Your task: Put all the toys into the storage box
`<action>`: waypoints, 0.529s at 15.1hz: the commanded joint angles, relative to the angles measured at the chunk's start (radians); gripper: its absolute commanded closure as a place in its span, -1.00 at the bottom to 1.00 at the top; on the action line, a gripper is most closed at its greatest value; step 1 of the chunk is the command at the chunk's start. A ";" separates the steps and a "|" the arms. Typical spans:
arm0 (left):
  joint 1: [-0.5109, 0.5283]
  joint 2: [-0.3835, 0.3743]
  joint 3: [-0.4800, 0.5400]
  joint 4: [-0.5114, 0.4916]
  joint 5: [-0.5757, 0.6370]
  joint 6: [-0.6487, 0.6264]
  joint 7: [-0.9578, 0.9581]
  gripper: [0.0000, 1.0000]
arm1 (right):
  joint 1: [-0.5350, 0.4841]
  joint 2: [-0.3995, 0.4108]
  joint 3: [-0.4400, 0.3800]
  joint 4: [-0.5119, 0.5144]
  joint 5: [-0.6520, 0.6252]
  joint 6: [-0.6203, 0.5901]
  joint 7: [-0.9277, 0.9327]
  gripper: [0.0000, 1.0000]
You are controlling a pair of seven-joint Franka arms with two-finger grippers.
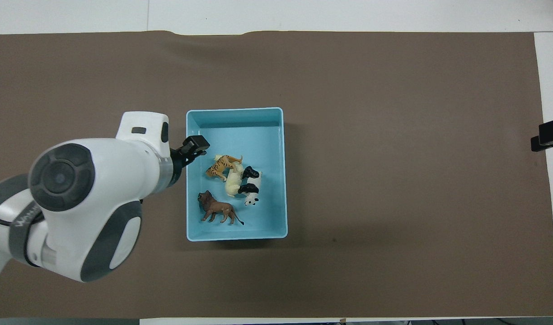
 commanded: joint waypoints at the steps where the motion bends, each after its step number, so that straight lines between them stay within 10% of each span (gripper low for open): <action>1: 0.097 0.012 -0.005 0.103 -0.009 -0.160 0.246 -1.00 | -0.034 -0.053 0.016 -0.078 -0.008 0.041 -0.029 -1.00; 8: 0.327 0.095 -0.005 0.302 0.001 -0.362 0.750 -1.00 | -0.039 -0.078 0.026 -0.190 -0.024 0.230 -0.010 -1.00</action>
